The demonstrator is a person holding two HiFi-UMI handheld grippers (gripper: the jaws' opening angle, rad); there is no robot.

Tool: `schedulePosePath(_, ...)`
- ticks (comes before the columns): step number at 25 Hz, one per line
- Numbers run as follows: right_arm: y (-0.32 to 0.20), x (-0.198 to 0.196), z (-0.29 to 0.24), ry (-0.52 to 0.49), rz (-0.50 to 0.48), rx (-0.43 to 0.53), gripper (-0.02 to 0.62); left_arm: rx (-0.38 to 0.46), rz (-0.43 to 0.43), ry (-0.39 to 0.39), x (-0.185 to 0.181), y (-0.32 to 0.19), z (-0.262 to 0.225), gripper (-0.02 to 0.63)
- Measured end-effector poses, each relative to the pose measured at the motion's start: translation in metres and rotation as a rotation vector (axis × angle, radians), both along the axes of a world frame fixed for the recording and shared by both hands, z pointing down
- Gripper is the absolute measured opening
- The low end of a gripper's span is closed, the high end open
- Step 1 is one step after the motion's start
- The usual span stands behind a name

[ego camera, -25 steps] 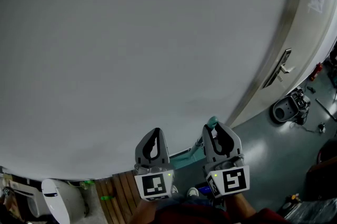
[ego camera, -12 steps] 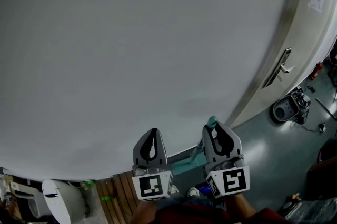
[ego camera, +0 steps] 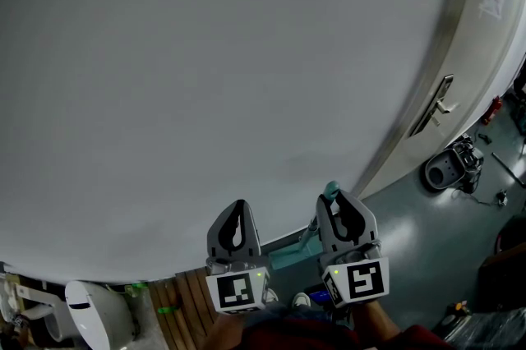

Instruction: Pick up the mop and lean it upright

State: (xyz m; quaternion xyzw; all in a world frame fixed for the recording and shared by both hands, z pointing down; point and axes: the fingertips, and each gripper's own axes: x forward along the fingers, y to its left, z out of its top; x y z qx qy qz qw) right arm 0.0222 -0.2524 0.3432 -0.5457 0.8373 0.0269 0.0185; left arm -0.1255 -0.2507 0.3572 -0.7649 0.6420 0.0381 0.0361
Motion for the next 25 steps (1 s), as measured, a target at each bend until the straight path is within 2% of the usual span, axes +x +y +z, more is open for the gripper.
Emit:
schedulePosePath(6,-0.006,0.003,0.024,0.025,0.012,-0.048,0.107,-0.005,0.0,-0.023,0.001,-0.002,-0.002,0.014)
schedulePosePath(10,-0.008,0.003,0.041,0.042,0.019,-0.082,0.107,-0.037,-0.012,-0.034,-0.003,-0.003,0.007,0.014)
schedulePosePath(16,-0.009,0.001,0.066,0.065,0.027,-0.129,0.107,-0.008,-0.009,-0.002,-0.003,-0.003,0.007,0.014)
schedulePosePath(21,-0.014,0.001,0.094,0.08,0.048,-0.182,0.107,-0.001,-0.008,-0.027,-0.003,-0.003,0.001,0.014)
schedulePosePath(25,-0.017,0.001,0.12,0.099,0.06,-0.224,0.107,-0.002,-0.013,-0.007,-0.004,-0.003,0.003,0.014)
